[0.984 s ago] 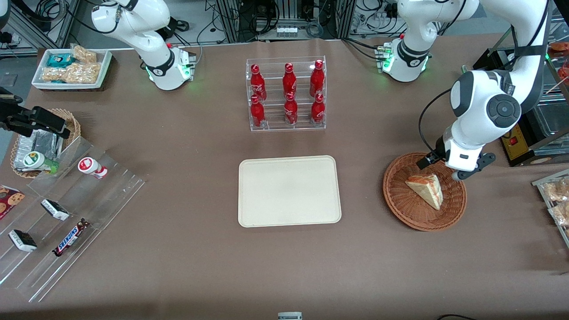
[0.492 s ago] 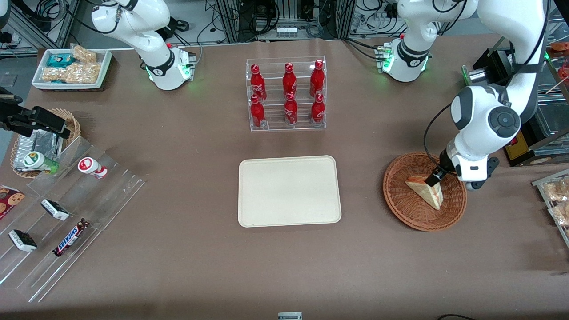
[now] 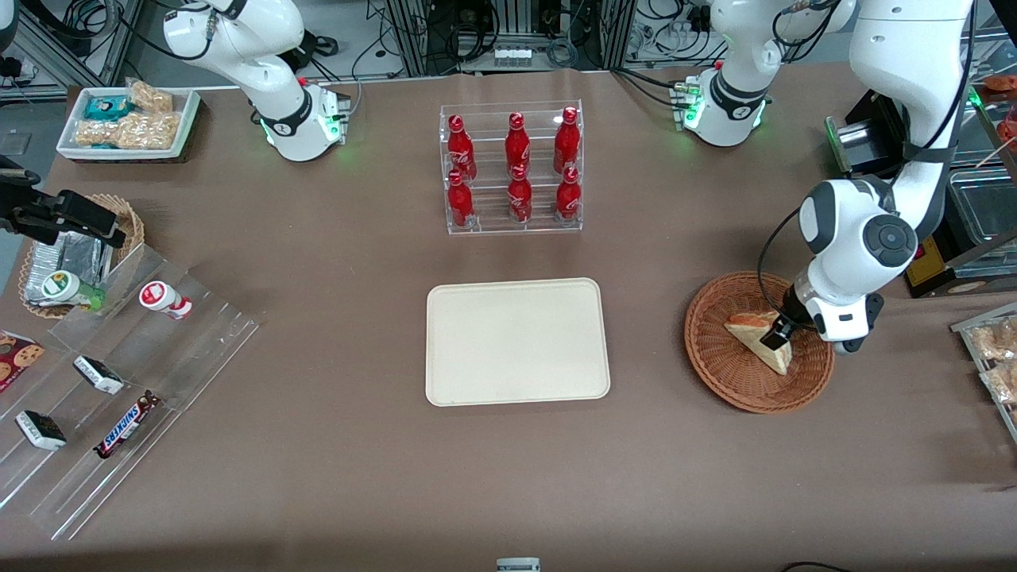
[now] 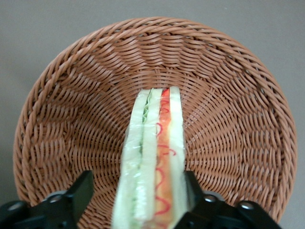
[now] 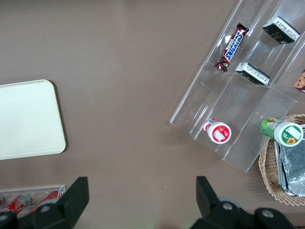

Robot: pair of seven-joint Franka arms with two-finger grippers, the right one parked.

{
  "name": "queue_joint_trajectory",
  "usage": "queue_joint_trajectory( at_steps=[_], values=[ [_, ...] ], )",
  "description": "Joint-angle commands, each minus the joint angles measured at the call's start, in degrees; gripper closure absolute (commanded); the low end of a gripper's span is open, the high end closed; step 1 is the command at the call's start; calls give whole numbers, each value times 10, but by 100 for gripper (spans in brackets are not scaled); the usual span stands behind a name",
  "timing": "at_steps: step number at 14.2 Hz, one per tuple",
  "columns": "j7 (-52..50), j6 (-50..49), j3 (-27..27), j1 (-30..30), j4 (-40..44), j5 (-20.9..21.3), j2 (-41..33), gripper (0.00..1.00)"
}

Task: Place sandwich from basket to tray
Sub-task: 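Lift the sandwich and carry it over the cream tray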

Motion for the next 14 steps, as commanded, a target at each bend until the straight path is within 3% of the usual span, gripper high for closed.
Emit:
queue_joint_trajectory(
  at_steps=[1, 3, 7, 9, 14],
  values=[
    [-35, -6, -3, -5, 24, 4, 8, 96],
    [-25, -72, -8, -9, 56, 7, 9, 97],
    [-7, -194, -12, -76, 147, 5, 27, 96],
    [-2, -218, -13, -115, 187, 1, 44, 95],
    [123, -225, -18, -218, 258, 0, 83, 92]
  ],
)
